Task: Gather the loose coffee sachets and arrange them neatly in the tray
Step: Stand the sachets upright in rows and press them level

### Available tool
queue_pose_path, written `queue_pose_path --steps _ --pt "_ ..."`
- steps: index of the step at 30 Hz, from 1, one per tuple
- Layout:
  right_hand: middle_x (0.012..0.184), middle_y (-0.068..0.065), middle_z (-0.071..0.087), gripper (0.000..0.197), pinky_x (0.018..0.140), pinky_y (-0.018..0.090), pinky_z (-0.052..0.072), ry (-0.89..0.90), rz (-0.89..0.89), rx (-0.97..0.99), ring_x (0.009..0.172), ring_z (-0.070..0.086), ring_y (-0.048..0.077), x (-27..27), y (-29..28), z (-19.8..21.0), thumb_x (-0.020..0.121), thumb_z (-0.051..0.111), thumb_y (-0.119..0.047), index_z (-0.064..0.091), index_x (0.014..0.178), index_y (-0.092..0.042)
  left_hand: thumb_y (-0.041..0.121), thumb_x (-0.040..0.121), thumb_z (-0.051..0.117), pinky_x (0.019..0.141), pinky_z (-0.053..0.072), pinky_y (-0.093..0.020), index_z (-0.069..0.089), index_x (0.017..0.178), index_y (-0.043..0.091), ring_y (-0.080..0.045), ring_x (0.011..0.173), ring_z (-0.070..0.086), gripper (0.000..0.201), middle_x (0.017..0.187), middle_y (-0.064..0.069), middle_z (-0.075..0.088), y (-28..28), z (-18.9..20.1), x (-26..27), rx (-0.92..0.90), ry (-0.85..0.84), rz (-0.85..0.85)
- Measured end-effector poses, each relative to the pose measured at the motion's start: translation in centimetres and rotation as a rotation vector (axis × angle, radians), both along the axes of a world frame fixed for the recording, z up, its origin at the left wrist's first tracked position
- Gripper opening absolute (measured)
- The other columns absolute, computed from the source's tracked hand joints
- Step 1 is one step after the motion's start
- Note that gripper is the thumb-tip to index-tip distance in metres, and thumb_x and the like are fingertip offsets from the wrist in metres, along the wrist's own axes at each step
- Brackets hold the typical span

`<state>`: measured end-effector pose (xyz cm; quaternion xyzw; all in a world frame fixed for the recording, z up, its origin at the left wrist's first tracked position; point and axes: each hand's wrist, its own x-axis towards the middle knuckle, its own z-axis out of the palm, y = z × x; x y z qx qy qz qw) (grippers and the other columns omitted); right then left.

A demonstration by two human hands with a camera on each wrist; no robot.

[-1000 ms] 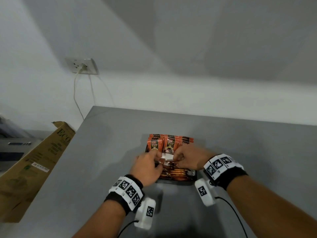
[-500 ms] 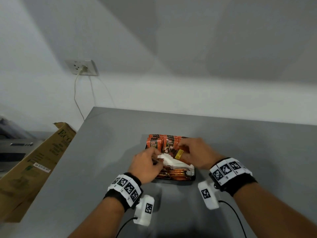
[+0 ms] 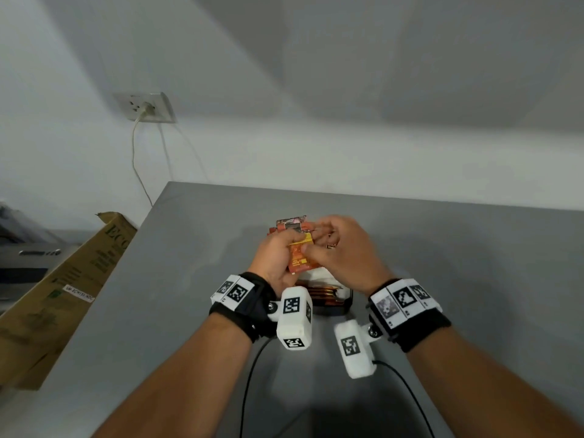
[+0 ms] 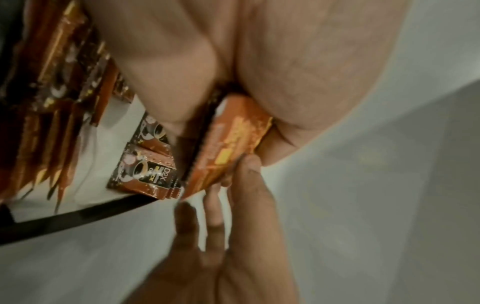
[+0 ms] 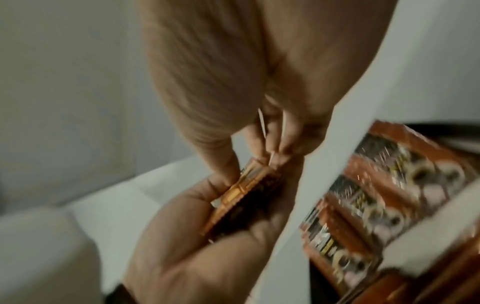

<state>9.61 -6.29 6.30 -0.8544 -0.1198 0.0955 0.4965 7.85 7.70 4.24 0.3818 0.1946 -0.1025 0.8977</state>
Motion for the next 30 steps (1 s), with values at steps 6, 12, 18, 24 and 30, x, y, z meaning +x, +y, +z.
queue_pose_path --steps 6,12,18,24,30 --pt "0.143 -0.008 0.047 0.101 0.108 0.018 0.026 -0.231 0.387 -0.257 0.125 0.033 -0.001 0.1 -1.1 1.1 0.061 0.095 -0.032 0.046 0.149 -0.023 -0.006 0.089 0.059 0.062 0.058 -0.036 0.062 0.11 0.0 -0.026 0.074 0.072 0.022 0.086 -0.016 0.071 -0.2 0.2 -0.8 0.186 -0.086 -0.072" --pt "0.127 -0.003 0.062 0.075 0.1 0.017 0.039 -0.258 0.288 -0.219 0.11 0.053 0.006 0.5 -1.5 0.6 0.07 0.09 -0.027 0.059 0.137 -0.018 -0.005 0.086 0.05 0.062 0.056 -0.038 0.059 0.115 0.003 -0.027 0.074 0.07 0.032 0.091 -0.016 0.07 -0.6 -0.3 -1.5 0.128 -0.031 -0.071" --pt "0.099 -0.009 0.07 0.039 0.078 0.023 0.056 -0.074 0.105 0.008 0.084 0.068 0.002 0.1 -2.1 -0.2 0.079 0.082 -0.014 0.063 0.108 -0.031 0.007 0.093 0.061 0.058 0.057 -0.034 0.06 0.115 0.005 -0.023 0.072 0.069 0.022 0.093 -0.015 0.071 -0.3 -0.7 -1.8 0.166 -0.058 -0.049" --pt "0.097 -0.012 0.061 0.023 0.085 0.024 0.047 -0.39 0.081 -0.068 0.095 0.057 0.009 -1.4 -1.8 -0.6 0.079 0.075 -0.003 0.064 0.082 -0.022 0.027 0.087 0.068 0.063 0.053 -0.034 0.063 0.11 0.001 -0.024 0.074 0.063 0.035 0.097 -0.02 0.064 -0.2 -0.5 -1.9 0.11 0.043 -0.021" --pt "0.128 -0.01 0.061 0.03 0.098 0.024 0.047 -0.006 0.101 0.108 0.113 0.061 0.004 -2.0 -2.6 -2.0 0.074 0.081 -0.013 0.069 0.097 -0.029 -0.017 0.081 0.061 0.062 0.058 -0.039 0.054 0.124 -0.012 -0.029 0.079 0.072 0.043 0.096 -0.019 0.072 -0.2 -0.4 -1.8 0.305 -0.045 0.016"
